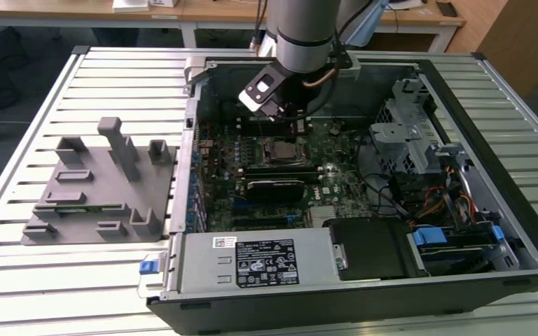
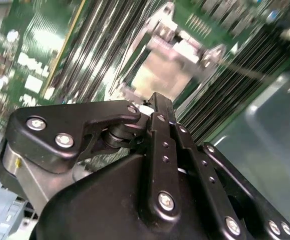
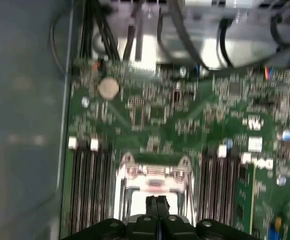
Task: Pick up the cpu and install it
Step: 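Close the cpu cover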
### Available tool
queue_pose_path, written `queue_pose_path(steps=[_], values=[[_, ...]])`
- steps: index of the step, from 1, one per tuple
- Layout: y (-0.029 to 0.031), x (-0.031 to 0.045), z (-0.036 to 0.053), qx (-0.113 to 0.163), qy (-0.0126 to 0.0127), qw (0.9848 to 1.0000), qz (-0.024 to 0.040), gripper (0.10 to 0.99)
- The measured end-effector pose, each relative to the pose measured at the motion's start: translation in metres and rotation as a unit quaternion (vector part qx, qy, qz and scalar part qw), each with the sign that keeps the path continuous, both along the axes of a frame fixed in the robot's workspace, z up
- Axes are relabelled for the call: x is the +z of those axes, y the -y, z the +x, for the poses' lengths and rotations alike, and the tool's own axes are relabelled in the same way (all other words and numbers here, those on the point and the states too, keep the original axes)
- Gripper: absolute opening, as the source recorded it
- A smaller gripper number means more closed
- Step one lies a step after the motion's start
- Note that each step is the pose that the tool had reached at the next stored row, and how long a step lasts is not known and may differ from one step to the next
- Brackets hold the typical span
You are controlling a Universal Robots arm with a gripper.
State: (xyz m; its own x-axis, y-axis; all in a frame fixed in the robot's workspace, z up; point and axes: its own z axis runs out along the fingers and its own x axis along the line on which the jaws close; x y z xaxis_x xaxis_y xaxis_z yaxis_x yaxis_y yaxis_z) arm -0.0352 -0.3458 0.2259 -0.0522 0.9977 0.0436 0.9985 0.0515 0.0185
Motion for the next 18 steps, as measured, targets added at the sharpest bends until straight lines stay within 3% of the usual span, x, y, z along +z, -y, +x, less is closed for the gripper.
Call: queue_pose_path(steps=[8,18], values=[[-0.0001,-0.0043,-0.0219,0.0,0.0001,1.0,0.0002,0.106],[-0.0012,-0.0162,-0.0293,0.002,0.0,1.0,0.0002,0.106]])
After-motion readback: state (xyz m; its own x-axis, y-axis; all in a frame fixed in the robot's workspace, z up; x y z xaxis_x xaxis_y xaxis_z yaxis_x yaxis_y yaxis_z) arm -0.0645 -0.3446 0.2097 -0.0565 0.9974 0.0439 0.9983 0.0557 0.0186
